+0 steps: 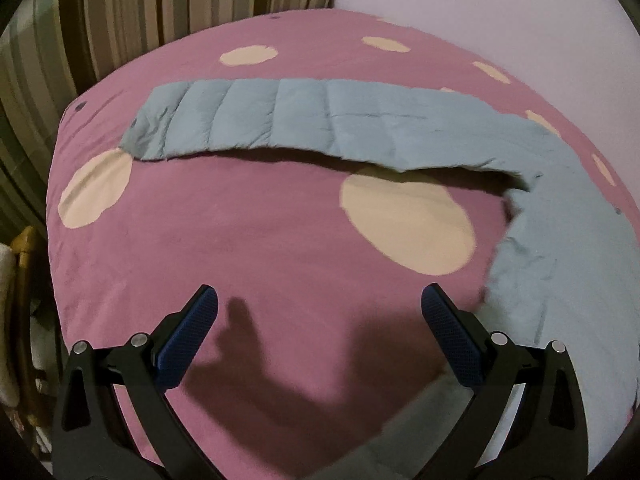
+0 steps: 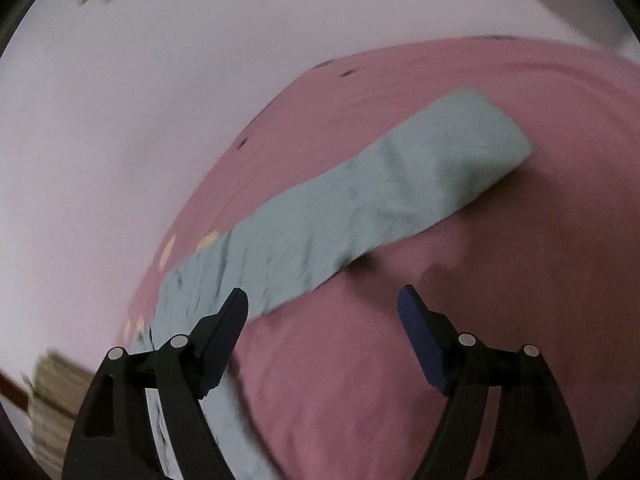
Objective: Fold large clothes
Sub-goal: 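Grasp the jacket sleeve cuff with the right gripper and lift it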
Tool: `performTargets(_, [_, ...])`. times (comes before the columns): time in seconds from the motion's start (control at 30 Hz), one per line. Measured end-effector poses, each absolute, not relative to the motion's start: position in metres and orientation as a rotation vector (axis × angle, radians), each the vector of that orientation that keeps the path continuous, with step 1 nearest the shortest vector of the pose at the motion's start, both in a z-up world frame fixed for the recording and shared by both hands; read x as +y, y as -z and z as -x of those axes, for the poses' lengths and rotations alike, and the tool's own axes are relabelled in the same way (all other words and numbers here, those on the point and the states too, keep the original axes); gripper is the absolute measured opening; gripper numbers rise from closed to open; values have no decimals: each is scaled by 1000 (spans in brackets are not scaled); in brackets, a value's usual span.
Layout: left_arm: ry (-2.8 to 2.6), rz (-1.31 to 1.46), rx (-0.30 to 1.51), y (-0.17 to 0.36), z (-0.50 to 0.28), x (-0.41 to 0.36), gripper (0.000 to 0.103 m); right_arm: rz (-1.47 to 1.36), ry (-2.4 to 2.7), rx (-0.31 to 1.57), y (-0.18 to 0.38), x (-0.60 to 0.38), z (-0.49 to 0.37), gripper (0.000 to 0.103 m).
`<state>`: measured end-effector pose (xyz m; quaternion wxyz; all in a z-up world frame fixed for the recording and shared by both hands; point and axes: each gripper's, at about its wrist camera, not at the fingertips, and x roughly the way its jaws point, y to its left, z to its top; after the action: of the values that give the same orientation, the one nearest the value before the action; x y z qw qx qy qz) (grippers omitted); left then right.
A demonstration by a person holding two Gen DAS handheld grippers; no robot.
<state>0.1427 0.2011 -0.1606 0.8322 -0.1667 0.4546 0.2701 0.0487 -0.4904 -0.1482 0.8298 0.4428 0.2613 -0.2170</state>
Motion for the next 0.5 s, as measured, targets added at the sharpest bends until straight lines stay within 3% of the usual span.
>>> performTargets(0.4, [-636, 299, 993, 176, -154, 205, 101, -1112, 591, 412, 184, -546, -57, 75])
performTargets(0.5, [-644, 287, 991, 178, -155, 204, 101, -1132, 650, 402, 188, -551, -58, 55])
